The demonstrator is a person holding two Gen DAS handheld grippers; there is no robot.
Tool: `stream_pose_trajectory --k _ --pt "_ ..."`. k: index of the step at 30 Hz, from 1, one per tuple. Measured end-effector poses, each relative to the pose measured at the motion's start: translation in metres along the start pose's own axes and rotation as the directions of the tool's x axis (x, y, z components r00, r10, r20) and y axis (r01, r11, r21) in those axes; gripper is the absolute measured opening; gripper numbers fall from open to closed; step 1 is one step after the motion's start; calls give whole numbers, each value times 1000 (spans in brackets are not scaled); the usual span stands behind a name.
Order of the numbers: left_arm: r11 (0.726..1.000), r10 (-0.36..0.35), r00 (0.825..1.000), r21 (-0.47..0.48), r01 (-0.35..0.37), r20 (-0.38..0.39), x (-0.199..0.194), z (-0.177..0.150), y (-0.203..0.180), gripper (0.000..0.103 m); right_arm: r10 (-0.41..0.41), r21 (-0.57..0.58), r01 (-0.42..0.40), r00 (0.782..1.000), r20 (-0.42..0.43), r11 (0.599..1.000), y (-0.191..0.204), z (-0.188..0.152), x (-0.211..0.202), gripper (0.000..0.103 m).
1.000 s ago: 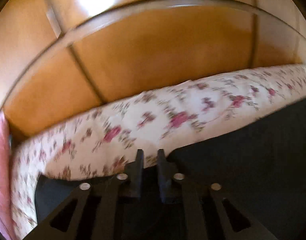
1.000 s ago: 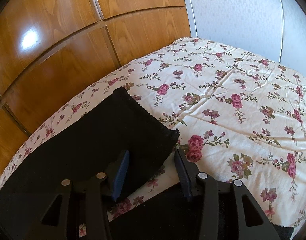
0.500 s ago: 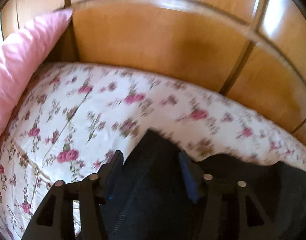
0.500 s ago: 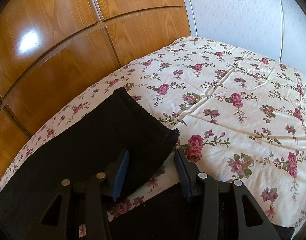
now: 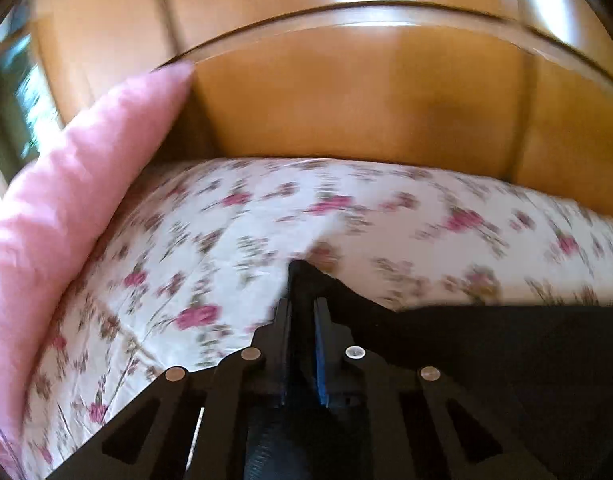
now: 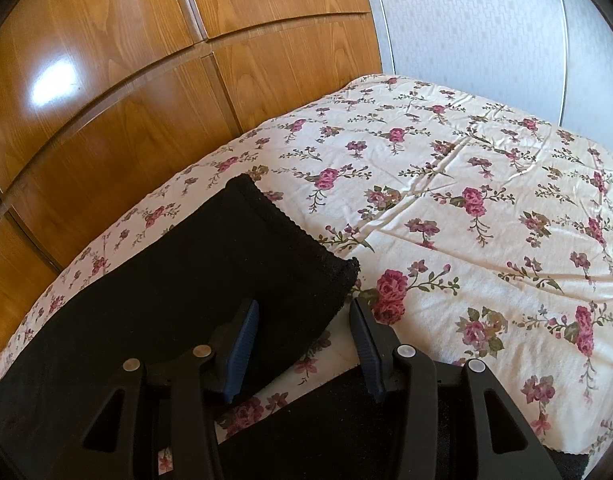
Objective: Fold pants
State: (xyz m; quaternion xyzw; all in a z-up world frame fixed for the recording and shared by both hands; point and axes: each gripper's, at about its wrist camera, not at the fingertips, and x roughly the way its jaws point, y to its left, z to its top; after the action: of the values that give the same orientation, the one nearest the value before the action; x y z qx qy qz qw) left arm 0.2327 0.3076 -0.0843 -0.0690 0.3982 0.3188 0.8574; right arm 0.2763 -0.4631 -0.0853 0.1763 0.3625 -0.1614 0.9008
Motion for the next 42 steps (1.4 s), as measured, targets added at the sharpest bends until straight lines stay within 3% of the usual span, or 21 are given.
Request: stream_pose_trajectory --k 1,4,6,10,12,14,16,21,26,31,36,42 --pt "1000 -22 1000 -1 22 -14 2 1 2 14 -1 -1 1 1000 -1 1000 0 0 0 47" --pt "996 17 1000 86 -17 9 -2 4 -9 28 1 -1 -1 1000 -2 1000 0 1 1 47" --pt "994 8 1000 110 -10 19 -9 6 -12 32 4 0 -4 1000 -5 1000 -1 2 1 48" --pt "991 -56 988 126 38 144 -61 1 -8 40 21 -11 -21 999 -28 1000 1 5 5 59" --pt "983 -142 977 141 120 161 -80 -6 -8 50 22 -59 -26 998 -66 998 10 9 8 69" --pt "953 -286 950 141 269 128 -92 -20 -8 53 -12 -154 -3 995 -95 988 25 12 6 72" --pt "919 -382 920 136 369 89 -99 -37 -10 53 -7 -208 -6 998 -60 978 34 9 -8 72" --pt "899 -419 907 124 420 -36 -100 -84 -19 53 85 -318 -90 996 -30 944 56 -16 -47 73" --pt "875 -483 873 15 485 -64 -96 -80 2 54 132 -519 -134 990 -41 844 88 -45 -74 74" --pt "877 -469 880 83 474 -72 -100 -73 -9 54 129 -667 -116 991 -29 736 121 -67 -83 76" --pt "869 -480 873 94 486 -82 -93 -58 -20 54 152 -705 -144 987 -52 694 155 -68 -76 78" --pt "919 -375 920 84 386 -117 -51 -15 -23 54 130 -723 -152 988 -87 674 198 -49 -50 80"
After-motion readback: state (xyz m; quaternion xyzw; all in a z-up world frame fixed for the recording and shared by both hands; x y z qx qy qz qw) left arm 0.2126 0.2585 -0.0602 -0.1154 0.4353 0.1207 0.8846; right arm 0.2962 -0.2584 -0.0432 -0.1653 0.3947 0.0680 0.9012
